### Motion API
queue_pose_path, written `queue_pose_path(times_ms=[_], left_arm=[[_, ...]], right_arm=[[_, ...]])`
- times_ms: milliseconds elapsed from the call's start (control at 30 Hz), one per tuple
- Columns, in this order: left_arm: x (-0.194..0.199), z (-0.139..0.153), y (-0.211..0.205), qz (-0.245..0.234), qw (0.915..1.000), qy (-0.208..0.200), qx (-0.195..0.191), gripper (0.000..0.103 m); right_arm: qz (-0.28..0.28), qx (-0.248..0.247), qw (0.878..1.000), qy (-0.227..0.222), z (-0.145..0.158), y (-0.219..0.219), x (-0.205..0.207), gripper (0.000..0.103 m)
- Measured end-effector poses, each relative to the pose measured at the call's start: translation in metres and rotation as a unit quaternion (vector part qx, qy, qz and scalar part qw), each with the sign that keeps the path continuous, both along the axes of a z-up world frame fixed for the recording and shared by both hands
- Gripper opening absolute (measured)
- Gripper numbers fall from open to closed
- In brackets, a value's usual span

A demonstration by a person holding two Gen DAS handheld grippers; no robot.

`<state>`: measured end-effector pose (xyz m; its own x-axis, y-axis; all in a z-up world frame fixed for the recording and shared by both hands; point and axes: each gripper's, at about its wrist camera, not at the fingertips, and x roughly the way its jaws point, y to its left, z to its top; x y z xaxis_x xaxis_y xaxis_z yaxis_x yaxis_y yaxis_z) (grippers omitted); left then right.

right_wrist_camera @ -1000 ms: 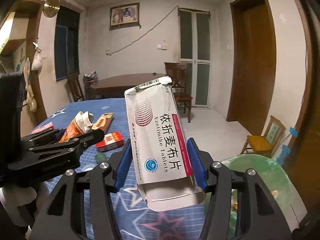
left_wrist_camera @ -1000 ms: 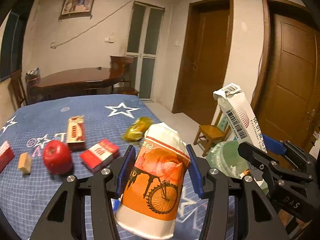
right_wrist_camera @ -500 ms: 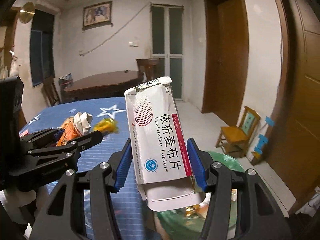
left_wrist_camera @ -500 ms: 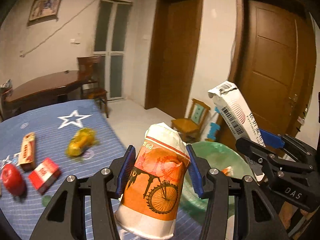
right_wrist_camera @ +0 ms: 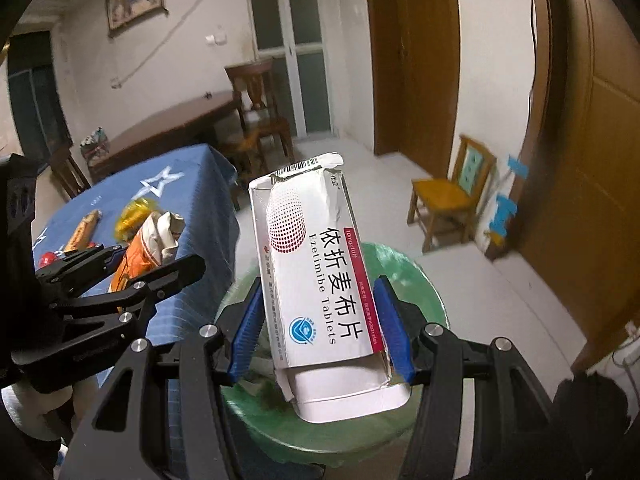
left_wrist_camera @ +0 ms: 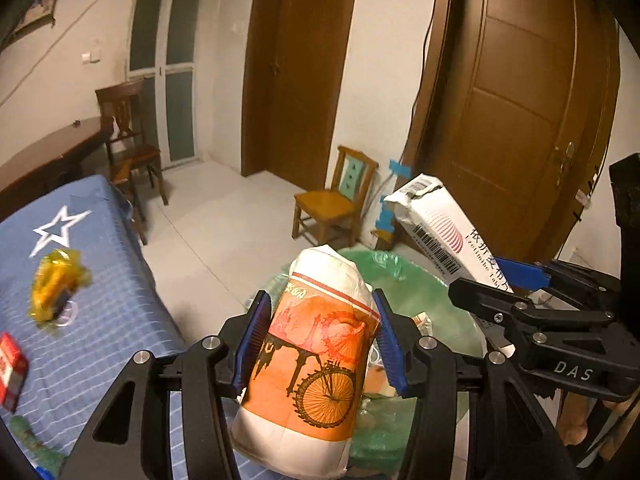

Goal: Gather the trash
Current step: 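Carry the bicycle-print cup and white medicine box over the green bin with both tools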

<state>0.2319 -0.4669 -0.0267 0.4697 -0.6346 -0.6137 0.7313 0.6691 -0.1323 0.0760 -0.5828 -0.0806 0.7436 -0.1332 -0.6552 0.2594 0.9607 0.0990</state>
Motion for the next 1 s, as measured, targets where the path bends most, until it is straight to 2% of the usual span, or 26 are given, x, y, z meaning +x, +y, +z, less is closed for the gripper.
queue_pose_path(times_ms=[333, 733, 1000], left_arm=[[0.018, -0.042, -0.037, -0.017, 0.9994, 0.020, 0.023, 0.053], [0.031, -0.065, -0.048, -0.017, 0.9985, 0.032, 0.041, 0.053], [0.036, -0.066, -0.046, -0.017, 0.9985, 0.032, 0.041, 0.053]], right_arm=[[-0.012, 0.019, 0.999, 0.045, -0.032, -0.031, 0.014, 0.052], [-0.014, 0.020, 0.998, 0.049, -0.033, -0.052, 0.014, 0.052], [-0.014, 0.021, 0.998, 0.051, -0.034, -0.056, 0.014, 0.053]])
